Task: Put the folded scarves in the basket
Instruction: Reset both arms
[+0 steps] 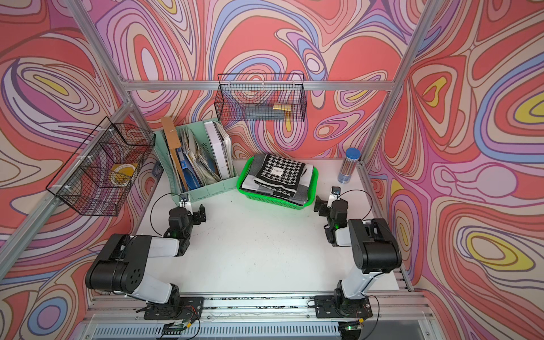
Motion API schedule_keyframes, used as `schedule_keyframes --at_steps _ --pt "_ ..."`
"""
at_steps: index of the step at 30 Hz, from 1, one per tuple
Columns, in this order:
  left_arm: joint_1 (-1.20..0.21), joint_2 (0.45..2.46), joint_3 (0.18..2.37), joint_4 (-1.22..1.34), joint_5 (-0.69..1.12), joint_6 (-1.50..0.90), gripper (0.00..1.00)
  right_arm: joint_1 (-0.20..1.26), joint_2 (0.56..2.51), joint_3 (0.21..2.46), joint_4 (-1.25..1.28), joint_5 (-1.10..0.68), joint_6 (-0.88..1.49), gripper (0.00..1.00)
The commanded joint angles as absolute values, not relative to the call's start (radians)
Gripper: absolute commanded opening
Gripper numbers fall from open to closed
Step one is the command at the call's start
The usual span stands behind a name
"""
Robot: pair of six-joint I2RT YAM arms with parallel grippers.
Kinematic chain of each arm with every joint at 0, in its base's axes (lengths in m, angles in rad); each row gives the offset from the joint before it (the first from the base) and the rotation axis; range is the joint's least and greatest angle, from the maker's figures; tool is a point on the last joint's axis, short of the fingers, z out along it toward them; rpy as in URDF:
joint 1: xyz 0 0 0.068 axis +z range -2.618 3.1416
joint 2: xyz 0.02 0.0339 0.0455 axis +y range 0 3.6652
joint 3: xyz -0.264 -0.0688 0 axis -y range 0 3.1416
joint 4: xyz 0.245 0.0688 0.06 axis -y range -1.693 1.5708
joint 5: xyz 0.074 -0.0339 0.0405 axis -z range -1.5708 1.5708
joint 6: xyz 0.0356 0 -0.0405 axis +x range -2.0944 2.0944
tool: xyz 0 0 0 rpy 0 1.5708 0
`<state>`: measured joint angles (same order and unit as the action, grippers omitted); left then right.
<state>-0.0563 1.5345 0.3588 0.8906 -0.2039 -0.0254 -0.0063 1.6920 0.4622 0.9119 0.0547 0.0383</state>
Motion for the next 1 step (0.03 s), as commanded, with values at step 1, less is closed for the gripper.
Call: schedule_keyframes --at_steps 1 --pt "-0.051 1.544 0.369 0.908 -0.195 -0.019 0.99 -0.009 1.687 0.476 0.919 0.048 0.029 0.98"
